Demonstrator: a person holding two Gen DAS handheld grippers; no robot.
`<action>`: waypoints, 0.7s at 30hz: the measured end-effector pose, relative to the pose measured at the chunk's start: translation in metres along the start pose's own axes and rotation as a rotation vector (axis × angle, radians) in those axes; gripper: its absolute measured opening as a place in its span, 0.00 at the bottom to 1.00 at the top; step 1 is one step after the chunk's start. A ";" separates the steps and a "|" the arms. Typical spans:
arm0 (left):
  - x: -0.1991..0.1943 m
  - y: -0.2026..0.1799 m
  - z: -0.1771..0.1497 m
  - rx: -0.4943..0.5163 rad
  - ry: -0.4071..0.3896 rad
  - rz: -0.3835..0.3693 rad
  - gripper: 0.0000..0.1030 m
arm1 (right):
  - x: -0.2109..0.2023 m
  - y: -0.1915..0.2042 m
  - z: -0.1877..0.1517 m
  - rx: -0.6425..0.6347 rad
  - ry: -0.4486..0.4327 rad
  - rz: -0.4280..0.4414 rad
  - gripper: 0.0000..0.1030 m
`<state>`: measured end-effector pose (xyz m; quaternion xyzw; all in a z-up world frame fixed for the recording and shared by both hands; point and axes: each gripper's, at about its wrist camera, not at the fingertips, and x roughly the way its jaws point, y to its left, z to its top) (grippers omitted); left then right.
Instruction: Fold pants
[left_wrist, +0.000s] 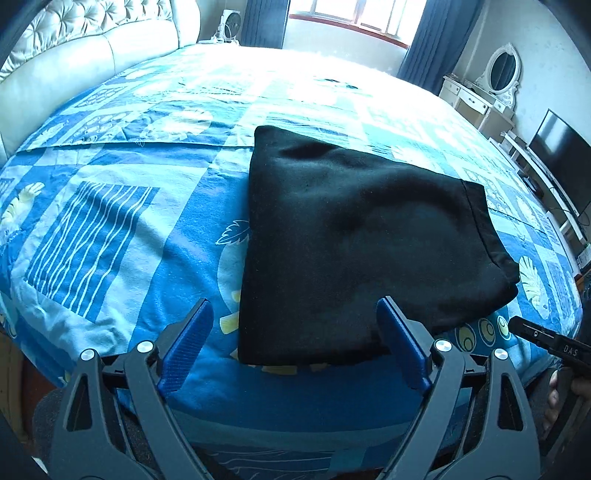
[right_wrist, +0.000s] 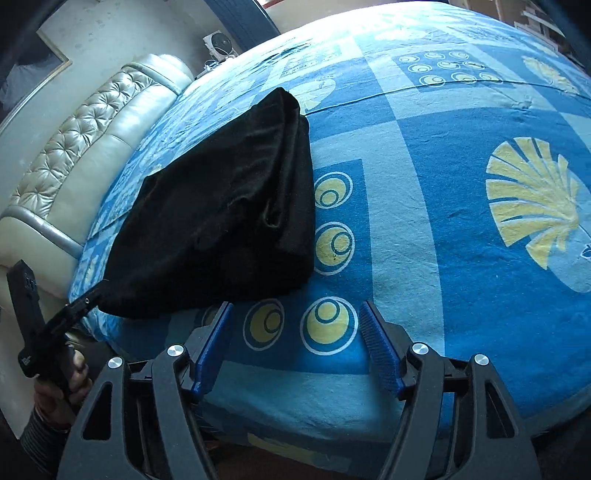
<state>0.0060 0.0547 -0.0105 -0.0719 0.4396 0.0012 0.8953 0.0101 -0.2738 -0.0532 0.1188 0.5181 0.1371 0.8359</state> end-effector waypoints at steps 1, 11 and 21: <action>-0.006 -0.005 0.000 0.013 -0.010 0.013 0.87 | -0.004 0.005 -0.004 -0.028 -0.012 -0.023 0.67; -0.026 -0.035 -0.019 0.000 -0.031 0.032 0.90 | -0.014 0.018 -0.007 -0.015 -0.068 -0.073 0.70; -0.027 -0.043 -0.026 0.071 -0.030 0.069 0.95 | -0.011 0.018 -0.011 -0.008 -0.060 -0.090 0.70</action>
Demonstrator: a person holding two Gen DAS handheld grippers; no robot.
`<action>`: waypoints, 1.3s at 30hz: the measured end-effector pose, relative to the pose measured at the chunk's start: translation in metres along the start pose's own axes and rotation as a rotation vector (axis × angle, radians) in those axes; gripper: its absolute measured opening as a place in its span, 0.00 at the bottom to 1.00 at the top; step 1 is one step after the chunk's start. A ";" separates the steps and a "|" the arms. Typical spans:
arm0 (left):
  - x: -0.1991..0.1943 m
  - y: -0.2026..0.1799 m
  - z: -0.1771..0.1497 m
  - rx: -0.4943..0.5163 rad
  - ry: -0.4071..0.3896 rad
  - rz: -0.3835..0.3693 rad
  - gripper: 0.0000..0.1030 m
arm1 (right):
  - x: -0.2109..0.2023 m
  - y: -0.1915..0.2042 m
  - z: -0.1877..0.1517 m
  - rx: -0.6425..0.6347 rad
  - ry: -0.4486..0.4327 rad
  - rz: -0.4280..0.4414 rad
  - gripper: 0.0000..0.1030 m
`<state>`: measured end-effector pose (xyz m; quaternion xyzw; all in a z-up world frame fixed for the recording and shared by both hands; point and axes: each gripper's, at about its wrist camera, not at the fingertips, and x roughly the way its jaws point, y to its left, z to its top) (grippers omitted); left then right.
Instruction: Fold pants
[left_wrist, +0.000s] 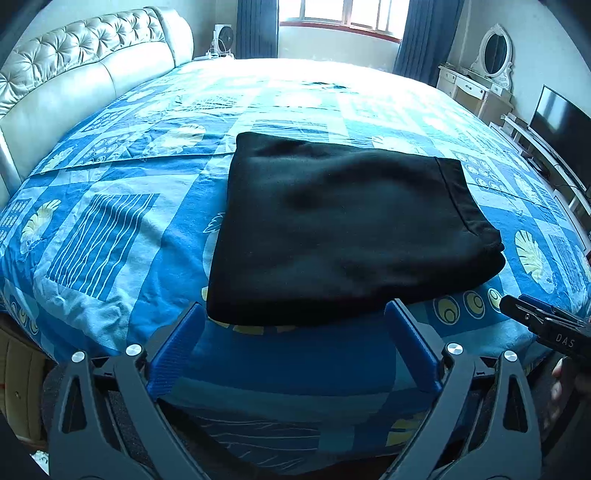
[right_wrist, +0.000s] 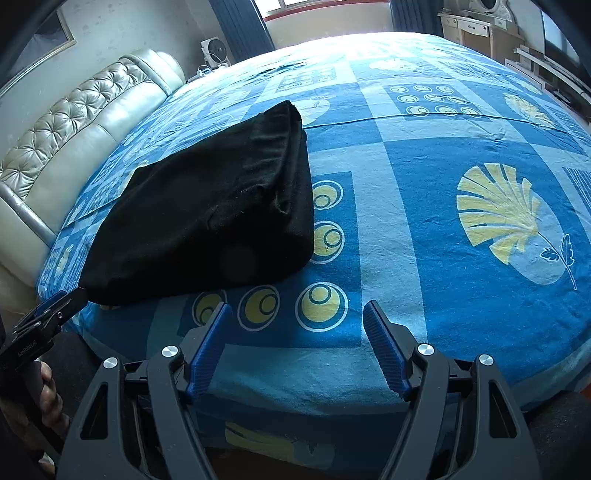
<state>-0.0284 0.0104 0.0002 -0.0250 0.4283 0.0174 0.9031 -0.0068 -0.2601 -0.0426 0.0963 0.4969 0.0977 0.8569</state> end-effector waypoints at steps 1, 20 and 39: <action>-0.002 -0.001 0.000 0.007 -0.011 0.009 0.95 | 0.001 0.000 0.000 0.003 0.004 0.005 0.70; 0.004 -0.005 -0.001 0.029 0.023 0.055 0.95 | 0.004 0.005 -0.003 -0.010 0.025 0.018 0.71; 0.007 -0.005 -0.003 0.032 0.042 0.060 0.95 | 0.008 0.009 -0.006 -0.014 0.042 0.034 0.71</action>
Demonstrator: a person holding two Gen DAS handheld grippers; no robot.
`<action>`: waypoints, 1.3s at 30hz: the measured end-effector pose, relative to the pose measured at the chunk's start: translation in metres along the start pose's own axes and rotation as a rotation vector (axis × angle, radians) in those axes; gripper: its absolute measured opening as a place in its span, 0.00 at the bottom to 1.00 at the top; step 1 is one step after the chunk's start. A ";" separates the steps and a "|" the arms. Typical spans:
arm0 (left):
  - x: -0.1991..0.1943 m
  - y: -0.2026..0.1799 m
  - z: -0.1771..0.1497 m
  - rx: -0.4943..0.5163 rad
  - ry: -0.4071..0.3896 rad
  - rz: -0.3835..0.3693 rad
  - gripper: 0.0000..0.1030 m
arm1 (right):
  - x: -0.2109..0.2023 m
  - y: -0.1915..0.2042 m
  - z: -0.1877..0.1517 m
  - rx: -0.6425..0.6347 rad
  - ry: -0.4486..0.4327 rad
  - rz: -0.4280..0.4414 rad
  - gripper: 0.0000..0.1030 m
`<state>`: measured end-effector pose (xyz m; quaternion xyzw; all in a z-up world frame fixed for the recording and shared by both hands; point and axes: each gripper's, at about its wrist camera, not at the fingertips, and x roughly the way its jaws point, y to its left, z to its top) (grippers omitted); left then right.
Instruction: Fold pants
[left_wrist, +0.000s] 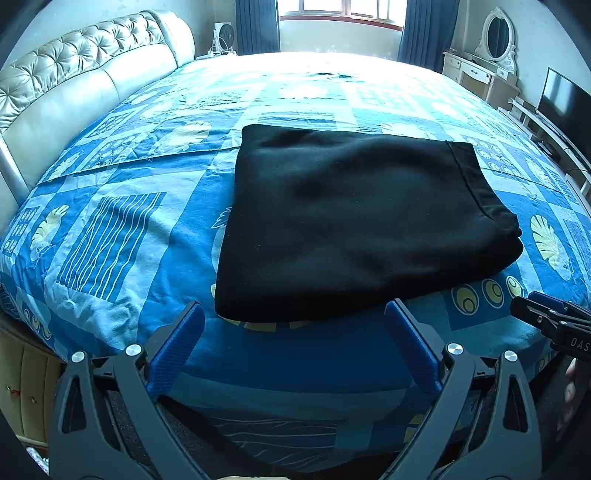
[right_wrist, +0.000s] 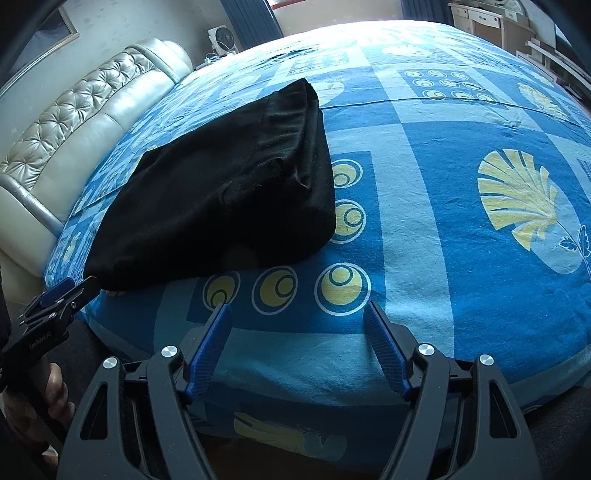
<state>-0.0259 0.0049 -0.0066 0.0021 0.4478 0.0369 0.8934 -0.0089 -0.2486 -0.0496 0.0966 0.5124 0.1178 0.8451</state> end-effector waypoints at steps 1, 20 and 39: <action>0.000 0.000 0.000 0.000 0.000 0.000 0.95 | 0.000 0.000 0.000 -0.001 0.001 0.001 0.71; -0.001 -0.002 0.001 0.015 -0.003 0.010 0.95 | 0.002 0.002 -0.001 -0.013 0.010 0.006 0.71; -0.027 0.004 0.031 0.007 -0.125 -0.073 0.98 | -0.003 0.003 0.002 -0.018 0.007 0.057 0.73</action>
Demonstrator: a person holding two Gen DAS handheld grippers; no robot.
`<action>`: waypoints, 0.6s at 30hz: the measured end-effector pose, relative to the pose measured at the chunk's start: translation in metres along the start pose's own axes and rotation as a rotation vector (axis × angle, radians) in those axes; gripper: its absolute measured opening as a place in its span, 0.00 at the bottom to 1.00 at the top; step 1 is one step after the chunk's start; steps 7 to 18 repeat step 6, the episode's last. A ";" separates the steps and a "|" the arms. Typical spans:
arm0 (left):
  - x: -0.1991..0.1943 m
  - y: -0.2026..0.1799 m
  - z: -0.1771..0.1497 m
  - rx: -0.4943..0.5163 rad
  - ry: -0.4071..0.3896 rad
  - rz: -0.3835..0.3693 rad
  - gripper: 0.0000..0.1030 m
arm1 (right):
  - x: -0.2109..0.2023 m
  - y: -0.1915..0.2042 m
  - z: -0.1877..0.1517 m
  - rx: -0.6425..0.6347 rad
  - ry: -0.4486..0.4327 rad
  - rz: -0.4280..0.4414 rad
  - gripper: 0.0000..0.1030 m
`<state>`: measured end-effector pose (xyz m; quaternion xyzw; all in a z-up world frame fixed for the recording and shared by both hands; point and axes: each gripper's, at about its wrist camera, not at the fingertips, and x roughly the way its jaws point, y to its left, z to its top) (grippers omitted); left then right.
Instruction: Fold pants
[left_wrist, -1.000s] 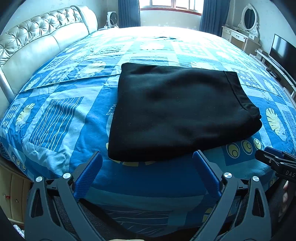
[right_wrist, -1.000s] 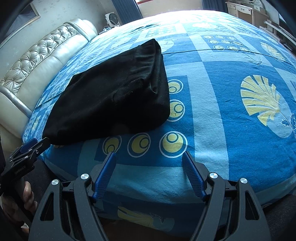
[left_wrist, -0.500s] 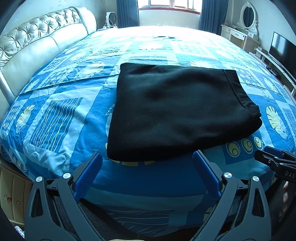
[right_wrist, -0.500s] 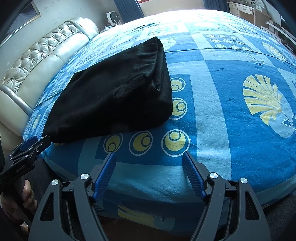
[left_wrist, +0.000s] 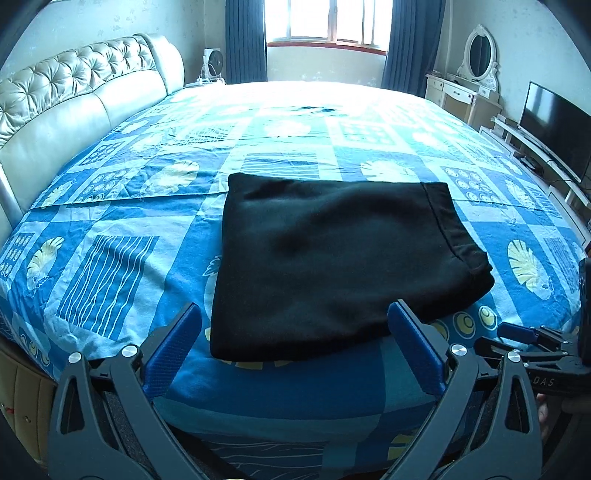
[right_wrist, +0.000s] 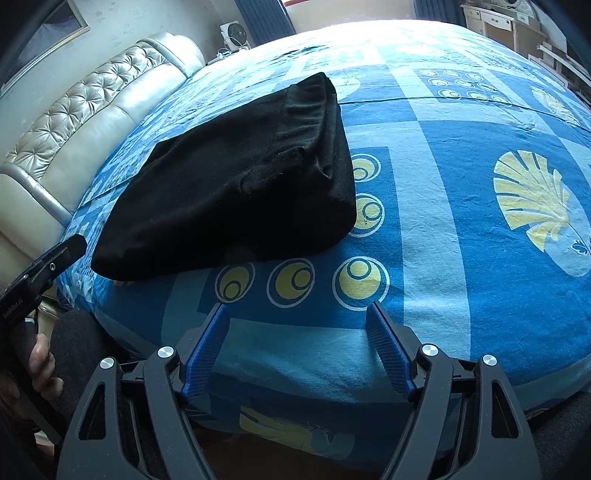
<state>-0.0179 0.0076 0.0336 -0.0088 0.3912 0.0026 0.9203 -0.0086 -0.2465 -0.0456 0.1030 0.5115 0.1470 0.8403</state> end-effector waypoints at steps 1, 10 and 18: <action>0.000 0.008 0.008 -0.008 -0.011 -0.014 0.98 | -0.006 0.000 0.004 0.005 -0.015 0.014 0.73; 0.045 0.081 0.054 -0.071 -0.038 0.117 0.98 | -0.029 -0.003 0.053 -0.002 -0.125 0.029 0.77; 0.045 0.081 0.054 -0.071 -0.038 0.117 0.98 | -0.029 -0.003 0.053 -0.002 -0.125 0.029 0.77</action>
